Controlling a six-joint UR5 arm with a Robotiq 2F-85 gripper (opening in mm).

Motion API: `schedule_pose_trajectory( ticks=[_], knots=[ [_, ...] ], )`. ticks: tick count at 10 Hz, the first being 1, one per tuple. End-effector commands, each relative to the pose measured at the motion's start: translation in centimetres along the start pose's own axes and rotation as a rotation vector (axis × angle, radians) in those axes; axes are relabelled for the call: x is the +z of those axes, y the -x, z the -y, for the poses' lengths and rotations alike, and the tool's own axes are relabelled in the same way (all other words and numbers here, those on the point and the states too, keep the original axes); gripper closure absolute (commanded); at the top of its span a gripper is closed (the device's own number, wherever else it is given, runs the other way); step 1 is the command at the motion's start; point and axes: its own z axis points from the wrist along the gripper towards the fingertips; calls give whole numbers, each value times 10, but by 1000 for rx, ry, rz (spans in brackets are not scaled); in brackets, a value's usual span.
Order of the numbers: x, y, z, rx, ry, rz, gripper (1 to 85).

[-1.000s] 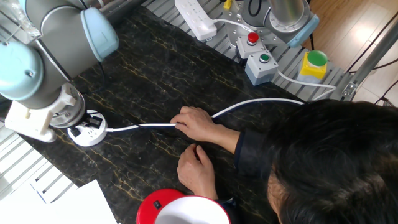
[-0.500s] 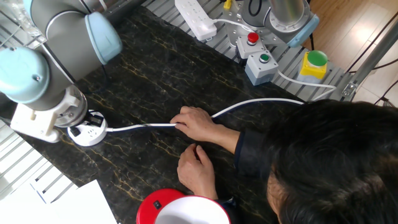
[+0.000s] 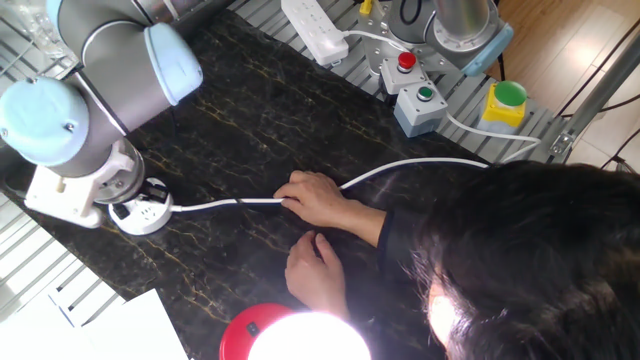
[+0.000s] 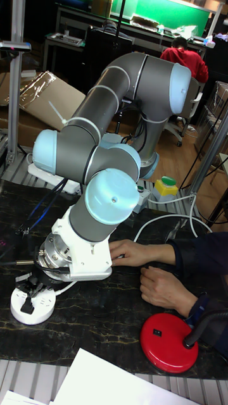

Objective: Plug in the power cord of the desk lamp, turn on the socket, and light up the desk lamp

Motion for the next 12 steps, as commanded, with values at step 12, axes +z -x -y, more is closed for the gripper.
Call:
schedule_pose_trajectory(
  ticks=[12],
  knots=[
    [-143, 71, -93, 287, 350, 193, 847]
  ],
)
